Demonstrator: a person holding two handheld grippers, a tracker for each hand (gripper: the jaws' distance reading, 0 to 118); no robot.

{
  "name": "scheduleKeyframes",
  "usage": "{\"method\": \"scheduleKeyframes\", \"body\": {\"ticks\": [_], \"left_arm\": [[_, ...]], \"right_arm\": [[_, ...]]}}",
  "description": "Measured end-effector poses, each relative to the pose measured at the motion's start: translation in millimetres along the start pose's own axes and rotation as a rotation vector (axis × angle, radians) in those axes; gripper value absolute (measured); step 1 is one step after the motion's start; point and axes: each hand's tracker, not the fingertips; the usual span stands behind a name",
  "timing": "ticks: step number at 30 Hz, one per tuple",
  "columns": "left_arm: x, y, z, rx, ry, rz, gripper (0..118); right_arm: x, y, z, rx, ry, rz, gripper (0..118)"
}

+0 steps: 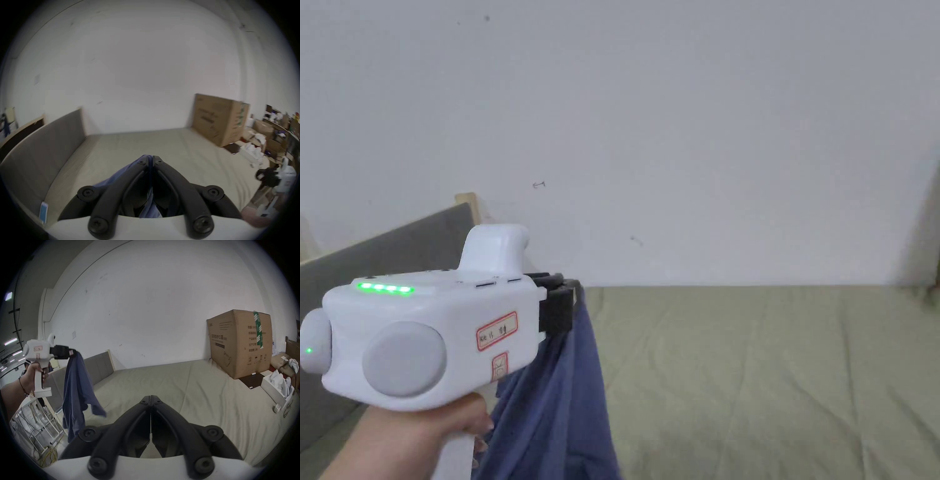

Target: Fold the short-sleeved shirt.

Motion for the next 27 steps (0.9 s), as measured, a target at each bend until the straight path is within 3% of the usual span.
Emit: {"method": "scheduleKeyframes", "body": {"ticks": [6,10,13,19,20,21,22,23,24,26,27], "left_arm": [[109,30,-30,0.059,-0.261,-0.019,3],[165,10,-71,-0.028,-0.328,-0.079,3],[193,-35,-119,-0.262,-0.384,-0.067,3],[204,-184,-180,-0.742,-0.288,0.002,4],[199,-203,-183,-0.782,-0.266,0.031,8],[194,-219,-186,-0.809,-0.248,0.055,20],[187,-232,-186,-0.804,-0.222,0.085,44],[182,-240,-184,-0.791,-0.205,0.101,92],[179,-244,-183,-0.785,-0.208,0.095,117],[163,-243,-178,-0.727,-0.227,0.143,109],[158,-238,-177,-0.665,-0.245,0.173,109]], "right_arm": [[21,12,32,0.049,-0.062,0.018,0],[38,16,48,0.073,-0.100,0.007,0],[52,11,54,0.067,-0.139,0.016,0],[83,-27,40,-0.068,-0.190,0.004,0],[87,-35,36,-0.108,-0.207,0.004,0],[91,-42,32,-0.138,-0.216,-0.004,0],[94,-48,30,-0.157,-0.216,-0.016,0],[97,-53,28,-0.169,-0.212,-0.031,0],[99,-56,27,-0.175,-0.211,-0.038,0],[99,-60,24,-0.186,-0.211,-0.041,0],[99,-61,23,-0.189,-0.212,-0.039,0]]}}
